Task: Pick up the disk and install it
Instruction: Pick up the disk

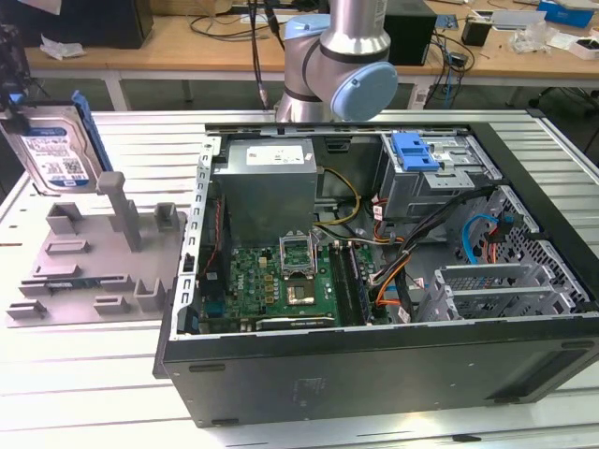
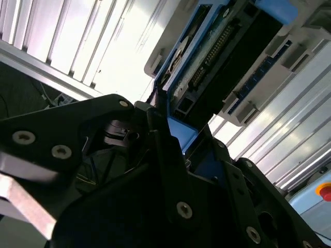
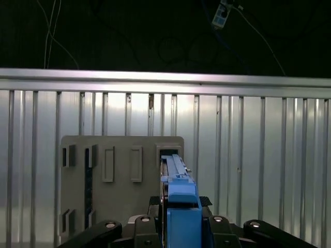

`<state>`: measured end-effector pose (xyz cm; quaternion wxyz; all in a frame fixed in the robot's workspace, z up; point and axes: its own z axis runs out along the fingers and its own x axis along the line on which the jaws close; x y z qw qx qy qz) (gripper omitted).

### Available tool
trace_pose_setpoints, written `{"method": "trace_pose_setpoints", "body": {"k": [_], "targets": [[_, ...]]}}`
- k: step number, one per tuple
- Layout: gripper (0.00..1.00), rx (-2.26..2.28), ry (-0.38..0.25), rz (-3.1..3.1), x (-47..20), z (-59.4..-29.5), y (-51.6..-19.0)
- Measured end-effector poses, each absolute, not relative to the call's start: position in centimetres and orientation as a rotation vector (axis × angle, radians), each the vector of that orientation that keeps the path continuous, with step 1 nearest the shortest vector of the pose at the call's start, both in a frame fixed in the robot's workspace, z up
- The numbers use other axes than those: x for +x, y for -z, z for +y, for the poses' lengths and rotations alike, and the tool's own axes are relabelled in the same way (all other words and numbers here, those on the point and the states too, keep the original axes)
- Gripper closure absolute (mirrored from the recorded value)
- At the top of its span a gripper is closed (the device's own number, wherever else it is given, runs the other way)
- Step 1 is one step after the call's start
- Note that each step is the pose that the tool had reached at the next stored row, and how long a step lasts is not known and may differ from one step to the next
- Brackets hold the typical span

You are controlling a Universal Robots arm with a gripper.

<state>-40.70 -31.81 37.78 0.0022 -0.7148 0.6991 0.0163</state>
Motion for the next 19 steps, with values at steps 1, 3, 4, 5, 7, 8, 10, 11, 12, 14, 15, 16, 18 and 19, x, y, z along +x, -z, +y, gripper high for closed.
{"method": "trace_pose_setpoints", "body": {"k": [1,3,4,5,7,8,10,11,12,14,15,16,18,19], "targets": [[0.63,-2.243,-0.051,2.193,-40.7,-31.8,-38.2],[0.63,-2.243,-0.051,2.193,-40.7,-31.8,-38.7],[0.63,-2.243,-0.051,2.193,-40.7,-31.8,-39.0],[0.63,-2.243,-0.051,2.193,-40.7,-31.8,-39.3],[0.63,-2.243,-0.051,2.193,-40.7,-31.8,-40.0],[0.63,-2.243,-0.051,2.193,-40.7,-31.8,-40.3],[0.63,-2.243,-0.051,2.193,-40.7,-31.8,-41.1],[0.63,-2.243,-0.051,2.193,-40.7,-31.8,-41.4],[0.63,-2.243,-0.051,2.193,-40.7,-31.8,-41.8],[0.63,-2.243,-0.051,2.193,-40.7,-31.8,-42.4],[0.63,-2.243,-0.051,2.193,-40.7,-31.8,-42.6],[0.63,-2.243,-0.051,2.193,-40.7,-31.8,-42.9],[0.63,-2.243,-0.051,2.193,-40.7,-31.8,-43.8],[0.63,-2.243,-0.051,2.193,-40.7,-31.8,-44.3]]}}
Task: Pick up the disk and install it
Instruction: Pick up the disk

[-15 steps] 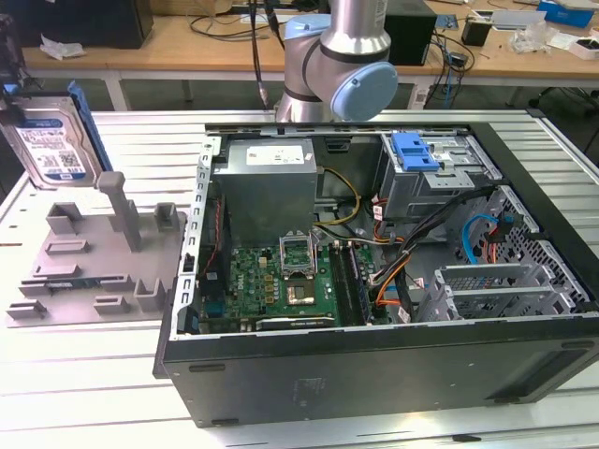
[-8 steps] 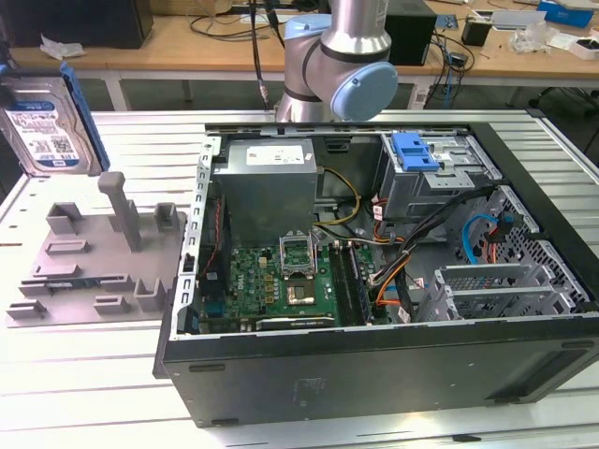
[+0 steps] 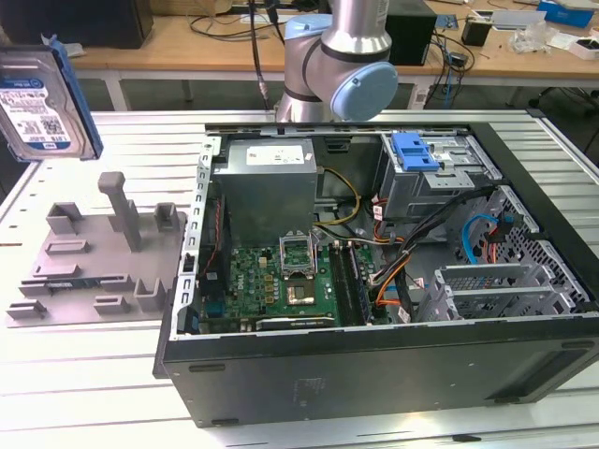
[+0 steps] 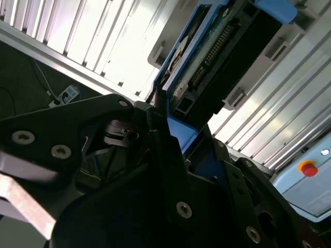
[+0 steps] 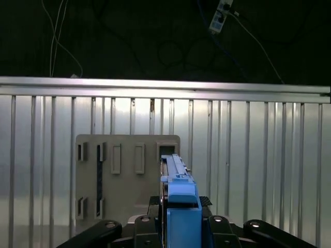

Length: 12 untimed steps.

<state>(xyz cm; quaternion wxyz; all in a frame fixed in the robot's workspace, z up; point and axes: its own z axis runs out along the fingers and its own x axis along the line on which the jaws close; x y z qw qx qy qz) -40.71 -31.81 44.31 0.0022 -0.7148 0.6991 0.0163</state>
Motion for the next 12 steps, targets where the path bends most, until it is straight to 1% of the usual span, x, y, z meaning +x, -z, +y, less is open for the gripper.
{"method": "trace_pose_setpoints", "body": {"k": [3,8,12], "targets": [[0.63,-2.243,-0.051,2.193,-40.7,-31.8,-46.0],[0.63,-2.243,-0.051,2.193,-40.7,-31.8,-47.9],[0.63,-2.243,-0.051,2.193,-40.7,-31.8,-48.4]]}}
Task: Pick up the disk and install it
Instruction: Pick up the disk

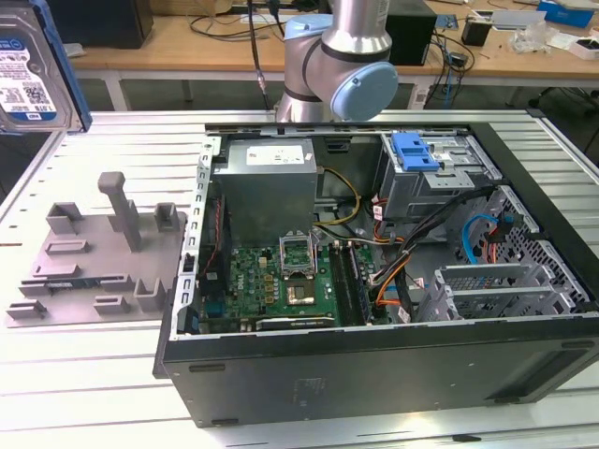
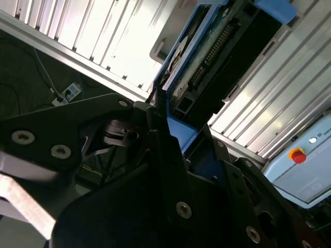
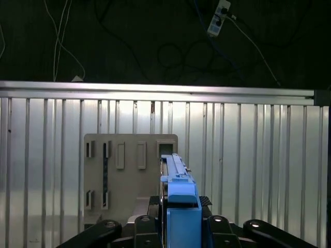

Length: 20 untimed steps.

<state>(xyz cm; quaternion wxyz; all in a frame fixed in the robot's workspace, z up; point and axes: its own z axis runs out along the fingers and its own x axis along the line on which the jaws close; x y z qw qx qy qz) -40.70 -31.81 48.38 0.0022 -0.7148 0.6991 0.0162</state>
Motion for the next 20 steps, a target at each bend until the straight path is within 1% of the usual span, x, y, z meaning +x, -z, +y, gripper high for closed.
{"method": "trace_pose_setpoints", "body": {"k": [7,17,20], "targets": [[0.63,-2.242,-0.051,2.193,-40.7,-31.8,-48.4],[0.63,-2.242,-0.053,2.193,-35.1,-33.6,-49.0],[0.63,-2.242,-0.053,2.193,-32.7,-34.8,-49.3]]}}
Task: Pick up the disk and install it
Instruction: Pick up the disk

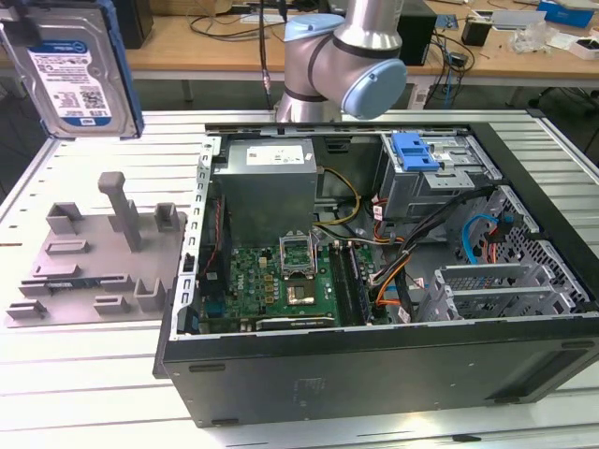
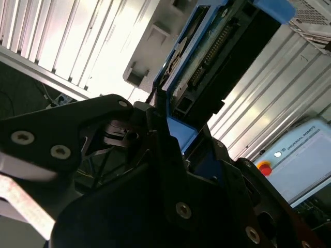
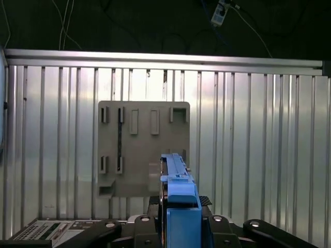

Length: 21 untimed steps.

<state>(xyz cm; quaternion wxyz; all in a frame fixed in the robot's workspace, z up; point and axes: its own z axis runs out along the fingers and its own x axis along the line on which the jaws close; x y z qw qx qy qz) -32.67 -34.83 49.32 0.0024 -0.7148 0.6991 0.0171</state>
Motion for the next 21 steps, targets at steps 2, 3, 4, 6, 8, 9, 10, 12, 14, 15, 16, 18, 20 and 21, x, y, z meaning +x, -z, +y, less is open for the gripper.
{"method": "trace_pose_setpoints", "body": {"k": [2,3,4,6,8,9,10,12,14,15,16,18,20,21], "targets": [[0.63,-2.242,-0.054,2.193,-31.3,-35.5,-49.4],[0.63,-2.242,-0.054,2.193,-30.9,-35.7,-49.4],[0.63,-2.243,-0.054,2.193,-30.5,-35.9,-49.5],[0.63,-2.242,-0.054,2.193,-29.7,-36.3,-49.5],[0.63,-2.243,-0.055,2.193,-28.9,-36.7,-49.5],[0.63,-2.242,-0.055,2.193,-28.3,-37.0,-49.6],[0.63,-2.243,-0.055,2.193,-27.9,-37.2,-49.6],[0.63,-2.243,-0.056,2.194,-26.8,-37.6,-49.6],[0.63,-2.243,-0.056,2.193,-25.8,-38.0,-49.6],[0.63,-2.243,-0.056,2.194,-25.3,-38.3,-49.6],[0.63,-2.243,-0.057,2.194,-24.9,-38.5,-49.7],[0.63,-2.244,-0.057,2.194,-23.4,-39.1,-49.7],[0.63,-2.244,-0.058,2.194,-21.6,-39.9,-49.8],[0.63,-2.244,-0.058,2.195,-20.8,-40.2,-49.8]]}}
